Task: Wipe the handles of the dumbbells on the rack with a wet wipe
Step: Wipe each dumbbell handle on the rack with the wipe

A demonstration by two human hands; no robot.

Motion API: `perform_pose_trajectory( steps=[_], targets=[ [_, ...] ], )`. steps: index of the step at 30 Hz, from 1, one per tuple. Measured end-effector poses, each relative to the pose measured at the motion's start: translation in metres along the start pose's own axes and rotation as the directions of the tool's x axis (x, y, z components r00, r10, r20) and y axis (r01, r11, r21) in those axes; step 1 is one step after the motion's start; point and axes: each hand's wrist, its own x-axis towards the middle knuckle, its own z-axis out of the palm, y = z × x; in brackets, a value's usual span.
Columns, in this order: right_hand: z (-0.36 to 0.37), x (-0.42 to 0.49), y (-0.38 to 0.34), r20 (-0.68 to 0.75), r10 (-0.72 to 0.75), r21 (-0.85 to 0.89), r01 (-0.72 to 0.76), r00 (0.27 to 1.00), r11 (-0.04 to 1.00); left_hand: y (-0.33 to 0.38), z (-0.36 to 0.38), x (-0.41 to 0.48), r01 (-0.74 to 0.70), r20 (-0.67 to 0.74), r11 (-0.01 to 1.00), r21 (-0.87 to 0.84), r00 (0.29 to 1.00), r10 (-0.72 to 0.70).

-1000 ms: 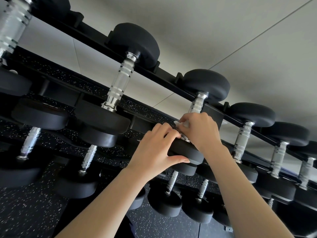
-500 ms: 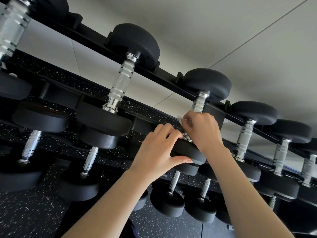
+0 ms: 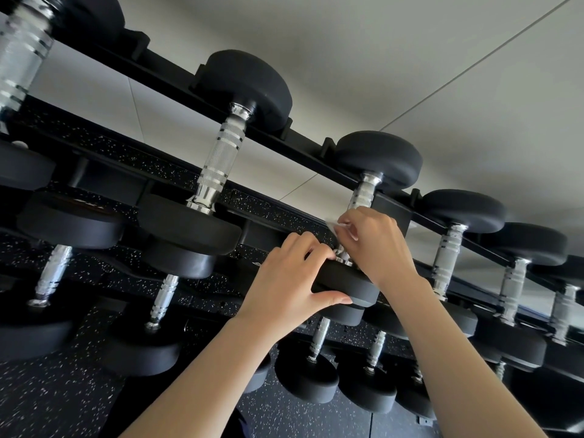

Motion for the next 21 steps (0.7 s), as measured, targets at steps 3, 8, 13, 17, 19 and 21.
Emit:
perform_pose_trajectory(
  steps=[3, 8, 13, 17, 19, 21],
  targets=[
    [0.001, 0.007, 0.002, -0.017, -0.030, -0.031, 0.030, 0.999, 0.999, -0.001, 0.000, 0.000, 0.006, 0.007, 1.000, -0.001, 1.000, -0.006],
    [-0.010, 0.035, 0.016, -0.137, -0.028, -0.052, 0.021, 0.990, 0.998, 0.001, -0.002, -0.001, 0.005, 0.018, 1.000, 0.011, 1.000, -0.005],
    [-0.001, 0.044, 0.022, -0.304, 0.008, 0.008, -0.006, 0.953, 1.000, 0.000, -0.001, 0.000, 0.005, 0.022, 1.000, 0.008, 1.000, -0.005],
    [0.008, 0.044, 0.019, -0.464, 0.040, -0.034, -0.062, 0.885, 0.997, -0.001, -0.001, -0.001, -0.005, 0.016, 1.000, 0.005, 1.000, 0.005],
    [0.011, 0.041, 0.015, -0.539, 0.059, -0.016, -0.081, 0.840, 0.997, -0.001, 0.000, -0.001, -0.007, 0.010, 1.000, -0.001, 1.000, 0.007],
    [0.014, 0.037, 0.013, -0.558, 0.102, 0.035, -0.099, 0.824, 0.994, -0.001, 0.000, 0.000, -0.012, 0.009, 1.000, -0.003, 1.000, 0.012]
  ],
)
